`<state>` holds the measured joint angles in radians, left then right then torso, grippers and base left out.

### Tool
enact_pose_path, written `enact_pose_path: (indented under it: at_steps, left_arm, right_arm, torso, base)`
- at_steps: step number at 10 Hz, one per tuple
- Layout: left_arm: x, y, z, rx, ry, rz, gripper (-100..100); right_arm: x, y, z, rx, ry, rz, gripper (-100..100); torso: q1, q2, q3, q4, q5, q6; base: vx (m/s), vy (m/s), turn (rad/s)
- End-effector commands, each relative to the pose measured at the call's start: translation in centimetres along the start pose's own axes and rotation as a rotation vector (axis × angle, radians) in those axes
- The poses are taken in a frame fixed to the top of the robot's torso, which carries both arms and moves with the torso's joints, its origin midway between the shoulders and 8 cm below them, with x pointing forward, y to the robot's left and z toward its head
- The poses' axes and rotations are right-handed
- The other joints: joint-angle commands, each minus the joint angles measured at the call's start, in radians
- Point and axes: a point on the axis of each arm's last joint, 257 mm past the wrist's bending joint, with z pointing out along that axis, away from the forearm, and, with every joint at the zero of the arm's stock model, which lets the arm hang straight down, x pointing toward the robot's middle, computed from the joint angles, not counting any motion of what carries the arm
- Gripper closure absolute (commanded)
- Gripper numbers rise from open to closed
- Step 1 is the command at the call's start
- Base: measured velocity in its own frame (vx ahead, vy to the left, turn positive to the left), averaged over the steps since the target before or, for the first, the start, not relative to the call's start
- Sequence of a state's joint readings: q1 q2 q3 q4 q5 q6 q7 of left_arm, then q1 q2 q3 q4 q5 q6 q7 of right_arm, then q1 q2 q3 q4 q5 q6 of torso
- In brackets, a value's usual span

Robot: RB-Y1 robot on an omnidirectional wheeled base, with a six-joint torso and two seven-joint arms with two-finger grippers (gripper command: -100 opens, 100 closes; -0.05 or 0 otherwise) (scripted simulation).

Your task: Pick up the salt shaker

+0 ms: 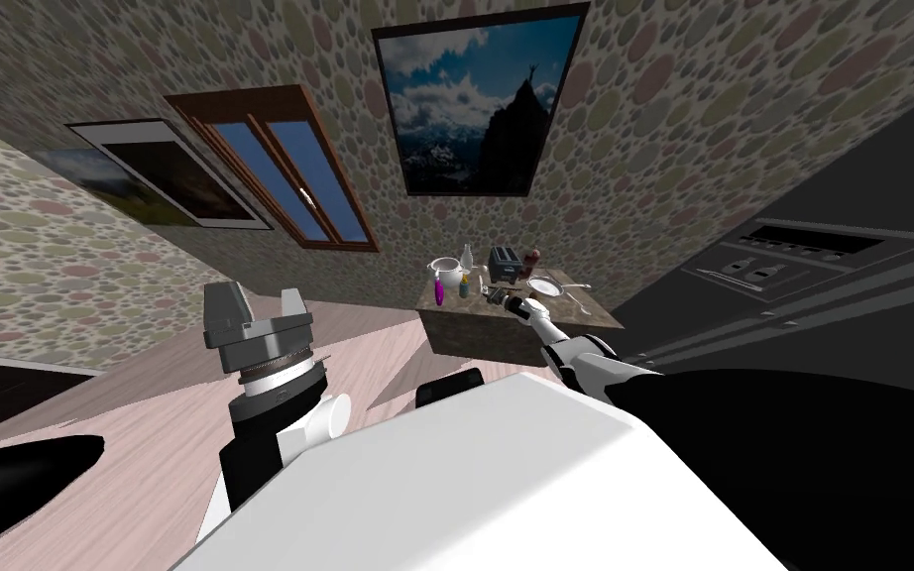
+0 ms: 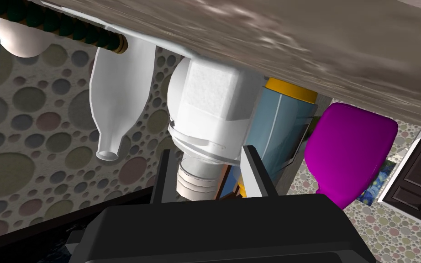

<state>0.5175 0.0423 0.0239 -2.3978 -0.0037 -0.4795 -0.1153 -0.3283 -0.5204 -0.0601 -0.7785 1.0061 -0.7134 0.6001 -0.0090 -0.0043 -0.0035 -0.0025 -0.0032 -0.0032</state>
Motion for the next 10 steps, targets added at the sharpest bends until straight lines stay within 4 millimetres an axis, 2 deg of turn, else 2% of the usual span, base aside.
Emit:
enact_pose_path:
  at_steps: [1,2,3,4,5,6,7,8,9,10]
  left_arm:
    - [0.0,0.0,0.0,0.0,0.0,0.0,0]
    - [0.0,0.0,0.0,0.0,0.0,0.0,0]
    - [0.0,0.0,0.0,0.0,0.0,0.0,0]
    - [0.0,0.0,0.0,0.0,0.0,0.0,0]
    - [0.0,0.0,0.0,0.0,0.0,0.0,0]
    - [0.0,0.0,0.0,0.0,0.0,0.0,0]
    - [0.0,0.0,0.0,0.0,0.0,0.0,0]
    - [0.0,0.0,0.0,0.0,0.0,0.0,0]
    - [0.0,0.0,0.0,0.0,0.0,0.0,0]
    - [0.0,0.0,0.0,0.0,0.0,0.0,0]
  right_arm:
    - [0.7,-2.0,-1.5,0.073,0.005,0.027,100]
    - [1.1,-2.0,-2.0,0.086,0.014,0.022,100]
    - [1.3,-4.0,-3.3,0.148,0.013,0.036,100]
    - [2.2,-3.9,-4.1,0.164,0.03,0.044,100]
    - [2.5,-5.5,-5.7,0.217,0.028,0.056,100]
    - [3.5,-5.6,-6.6,0.241,0.051,0.062,100]
    - [3.4,-7.2,-8.1,0.294,0.047,0.066,100]
    - [4.7,-7.3,-9.2,0.318,0.074,0.081,100]
    - [5.4,-7.0,-9.7,0.318,0.087,0.085,100]
    - [5.5,-8.8,-11.2,0.377,0.087,0.103,100]
  torso:
    - [0.0,0.0,0.0,0.0,0.0,0.0]
    - [-0.001,0.001,0.001,0.0,0.0,0.0]
    - [0.0,0.001,0.001,0.0,0.0,-0.001]
    - [-0.003,0.002,0.001,0.001,0.0,0.0]
    - [-0.002,0.002,0.001,0.0,-0.001,-0.001]
    - [-0.002,0.004,0.002,0.001,-0.001,0.001]
    - [-0.002,0.002,0.002,0.001,-0.001,0.0]
    - [-0.002,0.003,0.002,0.001,0.0,0.0]
    - [-0.002,0.002,0.001,0.0,-0.001,0.001]
    - [-0.002,0.0,0.0,0.0,-0.001,0.003]
  base:
    - [-0.067,-0.075,0.309]
    - [-0.067,-0.069,0.404]
    - [-0.084,-0.097,0.406]
    - [-0.09,-0.084,0.454]
    - [-0.115,-0.082,0.384]
    - [-0.083,-0.065,0.392]
    - [-0.11,-0.067,0.416]
    - [-0.098,-0.054,0.395]
    - [-0.036,-0.032,0.096]
    - [-0.065,-0.043,0.275]
